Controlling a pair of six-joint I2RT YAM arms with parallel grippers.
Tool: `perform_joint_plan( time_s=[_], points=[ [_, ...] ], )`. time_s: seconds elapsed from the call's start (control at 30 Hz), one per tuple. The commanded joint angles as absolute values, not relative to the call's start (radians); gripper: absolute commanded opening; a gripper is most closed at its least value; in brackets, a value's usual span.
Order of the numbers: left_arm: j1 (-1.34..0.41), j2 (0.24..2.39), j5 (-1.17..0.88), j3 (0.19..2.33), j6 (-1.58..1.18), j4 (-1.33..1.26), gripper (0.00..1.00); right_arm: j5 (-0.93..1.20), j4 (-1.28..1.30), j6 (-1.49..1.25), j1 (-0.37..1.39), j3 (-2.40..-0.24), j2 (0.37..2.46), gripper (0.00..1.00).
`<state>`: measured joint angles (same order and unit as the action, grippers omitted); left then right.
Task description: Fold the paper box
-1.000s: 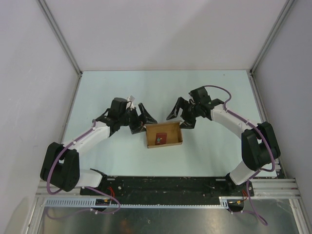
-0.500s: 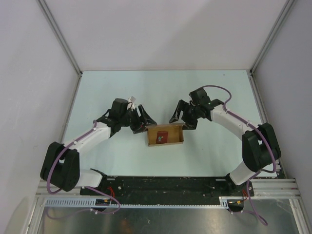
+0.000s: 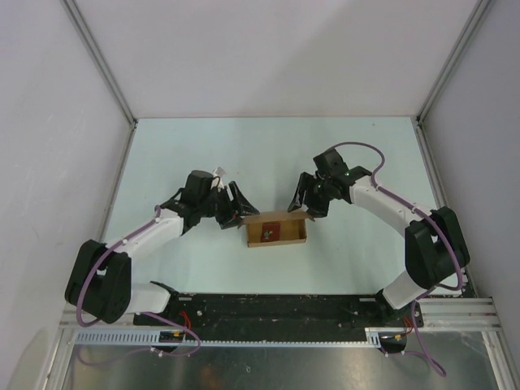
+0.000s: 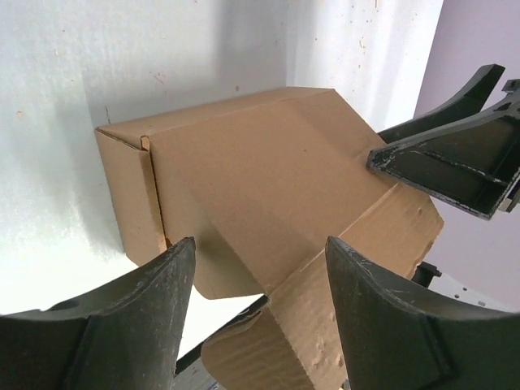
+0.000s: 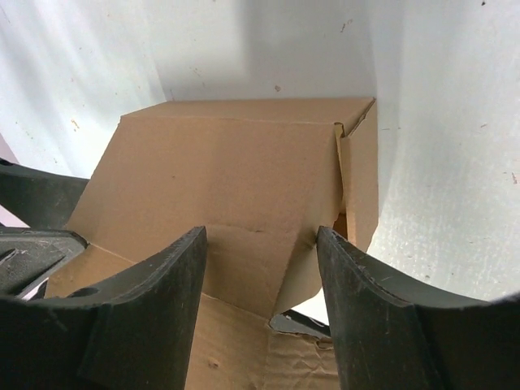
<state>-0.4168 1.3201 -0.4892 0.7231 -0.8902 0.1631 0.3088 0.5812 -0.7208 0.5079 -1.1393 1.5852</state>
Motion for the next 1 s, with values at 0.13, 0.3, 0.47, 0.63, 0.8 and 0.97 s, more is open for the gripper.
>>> perform_joint_plan(
  time_s=[0.13, 0.3, 0.47, 0.63, 0.8, 0.97],
  points=[
    [-0.423, 1.273, -0.476, 0.707, -0.874, 0.133, 0.7, 0.244, 0.615, -0.686, 0.517, -1.158, 1.529, 0.54],
    [-0.423, 1.275, -0.477, 0.692, -0.862, 0.133, 0.69, 0.218, 0.635, -0.669, 0.52, -1.157, 1.534, 0.49],
    [-0.422, 1.269, -0.477, 0.68, -0.85, 0.135, 0.69, 0.193, 0.643, -0.655, 0.528, -1.151, 1.539, 0.47],
    [-0.423, 1.267, -0.476, 0.666, -0.841, 0.133, 0.69, 0.167, 0.649, -0.647, 0.537, -1.14, 1.536, 0.43],
    [-0.423, 1.267, -0.476, 0.655, -0.835, 0.133, 0.69, 0.137, 0.664, -0.631, 0.543, -1.134, 1.536, 0.41],
    [-0.423, 1.264, -0.472, 0.641, -0.824, 0.133, 0.69, 0.117, 0.664, -0.621, 0.552, -1.112, 1.539, 0.43]
  ],
)
